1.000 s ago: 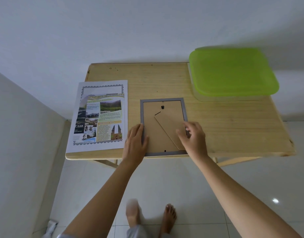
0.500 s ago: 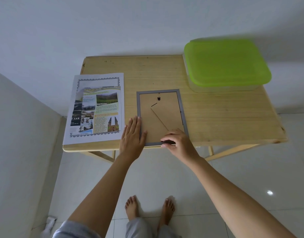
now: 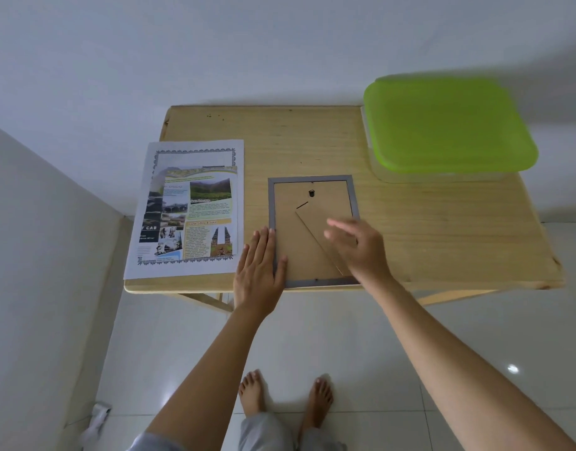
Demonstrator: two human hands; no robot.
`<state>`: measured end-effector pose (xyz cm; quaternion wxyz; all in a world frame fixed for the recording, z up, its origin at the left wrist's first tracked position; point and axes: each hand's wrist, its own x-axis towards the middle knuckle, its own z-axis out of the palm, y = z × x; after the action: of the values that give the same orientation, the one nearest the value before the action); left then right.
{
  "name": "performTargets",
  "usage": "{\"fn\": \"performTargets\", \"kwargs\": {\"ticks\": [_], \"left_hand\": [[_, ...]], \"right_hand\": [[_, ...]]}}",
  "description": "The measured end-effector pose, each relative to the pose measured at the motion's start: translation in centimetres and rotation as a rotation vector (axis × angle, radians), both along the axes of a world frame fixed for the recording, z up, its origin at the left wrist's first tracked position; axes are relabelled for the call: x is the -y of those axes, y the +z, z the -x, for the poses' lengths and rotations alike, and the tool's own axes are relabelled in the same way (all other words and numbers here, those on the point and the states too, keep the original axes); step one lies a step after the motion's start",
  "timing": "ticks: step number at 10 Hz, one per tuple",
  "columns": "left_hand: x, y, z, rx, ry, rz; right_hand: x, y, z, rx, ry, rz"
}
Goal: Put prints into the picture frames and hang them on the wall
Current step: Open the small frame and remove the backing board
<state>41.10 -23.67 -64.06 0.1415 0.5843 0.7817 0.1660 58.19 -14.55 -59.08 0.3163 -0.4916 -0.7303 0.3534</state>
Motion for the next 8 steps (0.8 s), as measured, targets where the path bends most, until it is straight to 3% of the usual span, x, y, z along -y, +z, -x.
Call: {"fn": "performTargets", "kwargs": {"ticks": [3, 8], "left_hand": [[0.0, -0.1, -0.1, -0.035, 0.024, -0.026], [-0.1, -0.2, -0.1, -0.087, 0.013, 0.007]], "right_hand": [[-11.1, -2.3, 6.0, 0.159, -0.070, 0.083], [-12.4, -3.6, 7.1, 0.162, -0.152, -0.012]]}}
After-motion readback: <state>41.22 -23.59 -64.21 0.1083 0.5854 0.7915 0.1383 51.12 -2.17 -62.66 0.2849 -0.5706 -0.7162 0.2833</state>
